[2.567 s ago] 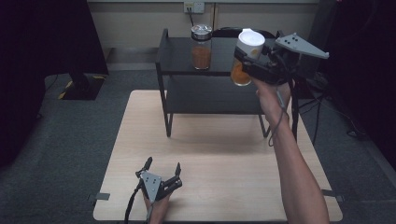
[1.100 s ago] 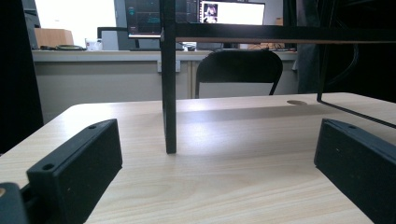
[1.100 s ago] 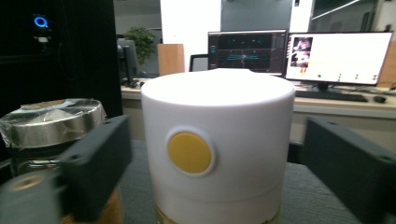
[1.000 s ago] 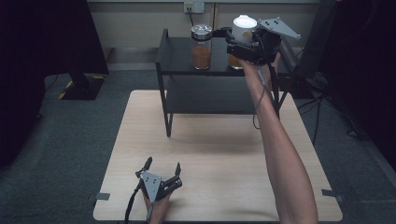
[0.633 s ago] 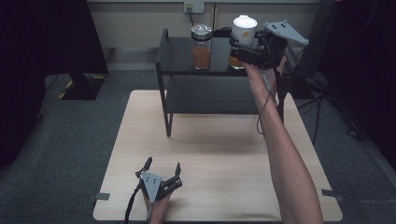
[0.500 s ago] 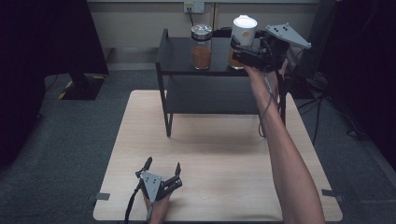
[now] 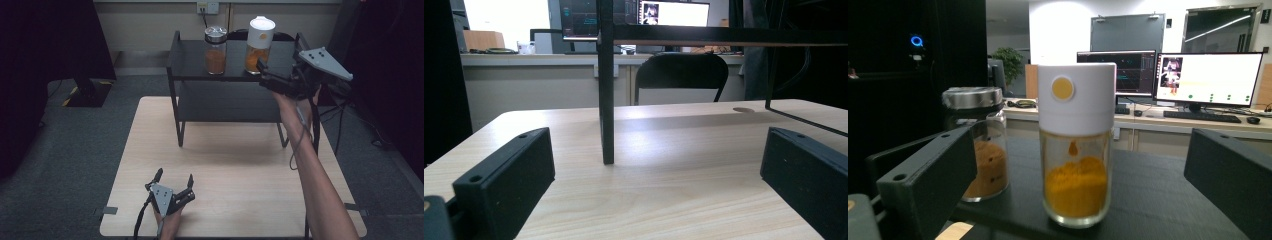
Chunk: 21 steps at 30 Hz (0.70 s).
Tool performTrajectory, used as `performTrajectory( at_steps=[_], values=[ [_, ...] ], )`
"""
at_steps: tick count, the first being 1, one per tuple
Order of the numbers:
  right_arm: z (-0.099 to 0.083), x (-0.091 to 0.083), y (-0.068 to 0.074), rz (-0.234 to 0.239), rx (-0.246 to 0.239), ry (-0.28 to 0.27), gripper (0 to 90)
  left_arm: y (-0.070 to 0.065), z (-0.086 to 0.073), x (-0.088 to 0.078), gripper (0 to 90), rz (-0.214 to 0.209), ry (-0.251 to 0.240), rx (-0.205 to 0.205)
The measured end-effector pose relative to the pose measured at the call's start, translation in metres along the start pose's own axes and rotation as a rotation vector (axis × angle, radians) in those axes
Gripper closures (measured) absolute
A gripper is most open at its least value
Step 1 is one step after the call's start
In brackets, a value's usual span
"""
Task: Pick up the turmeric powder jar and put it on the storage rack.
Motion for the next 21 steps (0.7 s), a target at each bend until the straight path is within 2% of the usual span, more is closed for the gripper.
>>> performTrajectory(
  at_steps=[6, 14, 21],
  values=[
    [-0.023, -0.026, -0.006, -0.001, 0.001, -0.001, 0.0, 0.000, 0.000, 0.000, 0.4, 0.000, 0.000, 0.000],
    [-0.069, -0.058, -0.012, -0.017, -0.004, -0.022, 0.0, 0.000, 0.000, 0.000, 0.4, 0.000, -0.001, -0.001],
    [-0.103, -0.081, -0.004, -0.032, -0.037, -0.040, 0.0, 0.000, 0.000, 0.000, 0.4, 0.001, -0.002, -0.002]
  ],
)
Point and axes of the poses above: each handheld gripper's, and its own axes: x roughly forward along the jaws, z roughly out of its top, y roughly to its left, the point moved 4 cm from there along x, roughly forward along the jaws
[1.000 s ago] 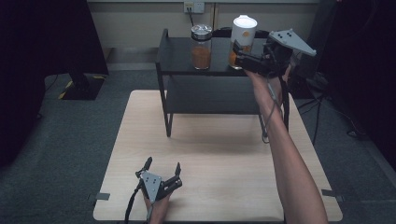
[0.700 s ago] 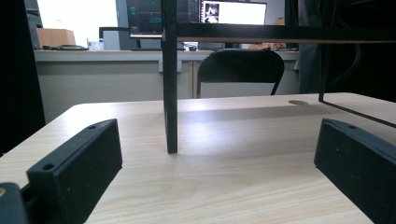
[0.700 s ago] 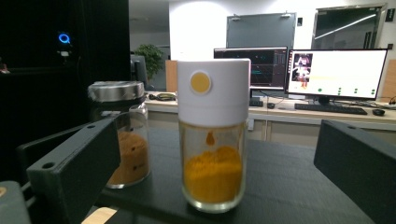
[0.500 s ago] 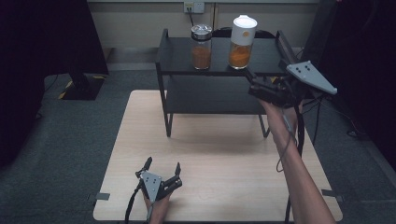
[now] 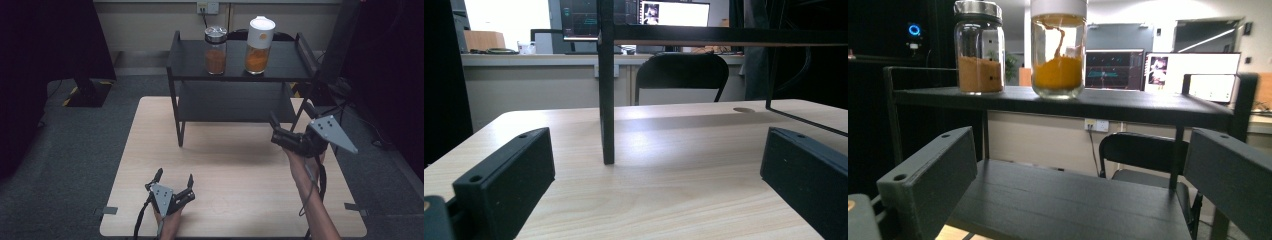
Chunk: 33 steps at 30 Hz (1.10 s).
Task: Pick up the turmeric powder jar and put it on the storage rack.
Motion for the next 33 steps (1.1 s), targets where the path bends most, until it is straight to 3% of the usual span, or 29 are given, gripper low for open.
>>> performTrajectory(
  at_steps=[7, 10, 16, 23, 33],
  values=[
    [-0.045, -0.023, 0.008, -0.023, 0.013, 0.015, 0.0, 0.000, 0.000, 0.000, 0.4, 0.000, 0.000, 0.000],
    [-0.065, -0.029, 0.010, -0.043, -0.015, 0.028, 0.0, 0.000, 0.000, 0.000, 0.4, 0.000, 0.000, 0.001],
    [-0.100, -0.041, 0.014, -0.084, -0.026, 0.044, 0.0, 0.000, 0.000, 0.000, 0.4, 0.000, 0.000, 0.001],
    [-0.144, -0.061, 0.018, -0.126, 0.001, 0.086, 0.0, 0.000, 0.000, 0.000, 0.4, 0.000, 0.001, 0.001],
    [-0.176, -0.078, 0.023, -0.158, -0.005, 0.093, 0.0, 0.000, 0.000, 0.000, 0.4, 0.002, 0.000, 0.001]
  ],
)
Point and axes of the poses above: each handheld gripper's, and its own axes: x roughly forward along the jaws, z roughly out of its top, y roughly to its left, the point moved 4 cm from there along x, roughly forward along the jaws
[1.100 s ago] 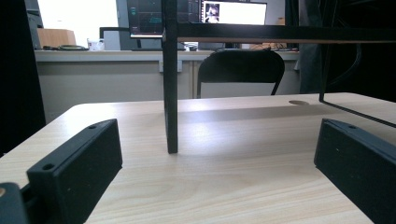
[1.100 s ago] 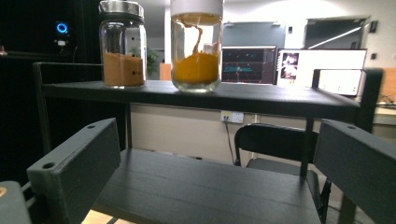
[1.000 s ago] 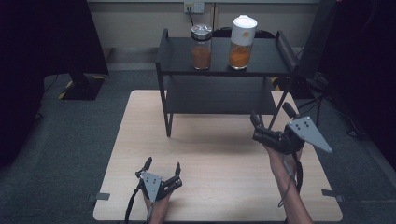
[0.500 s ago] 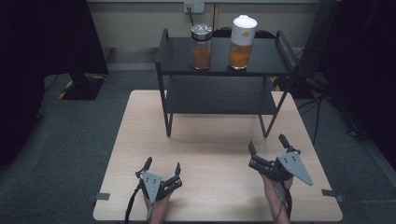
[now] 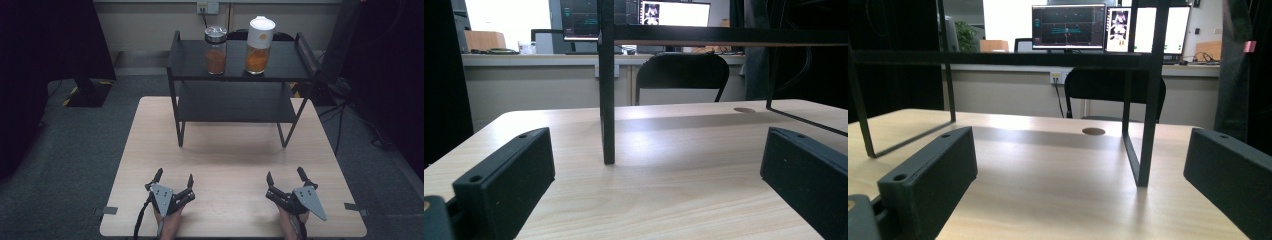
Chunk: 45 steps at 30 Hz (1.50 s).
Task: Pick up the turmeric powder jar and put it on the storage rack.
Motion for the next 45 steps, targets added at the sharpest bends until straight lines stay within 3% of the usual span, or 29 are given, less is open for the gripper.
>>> performTrajectory(
  at_steps=[2, 15, 45],
  values=[
    [-0.003, -0.001, 0.001, -0.008, 0.018, 0.001, 0.0, 0.000, 0.000, 0.000, 0.4, 0.001, 0.000, 0.000],
    [-0.018, -0.003, 0.005, -0.021, 0.009, 0.005, 0.0, 0.000, 0.000, 0.000, 0.4, 0.003, 0.000, 0.000],
    [-0.017, -0.002, 0.007, -0.037, 0.013, 0.015, 0.0, -0.001, 0.000, 0.000, 0.4, 0.009, 0.000, 0.000]
  ],
)
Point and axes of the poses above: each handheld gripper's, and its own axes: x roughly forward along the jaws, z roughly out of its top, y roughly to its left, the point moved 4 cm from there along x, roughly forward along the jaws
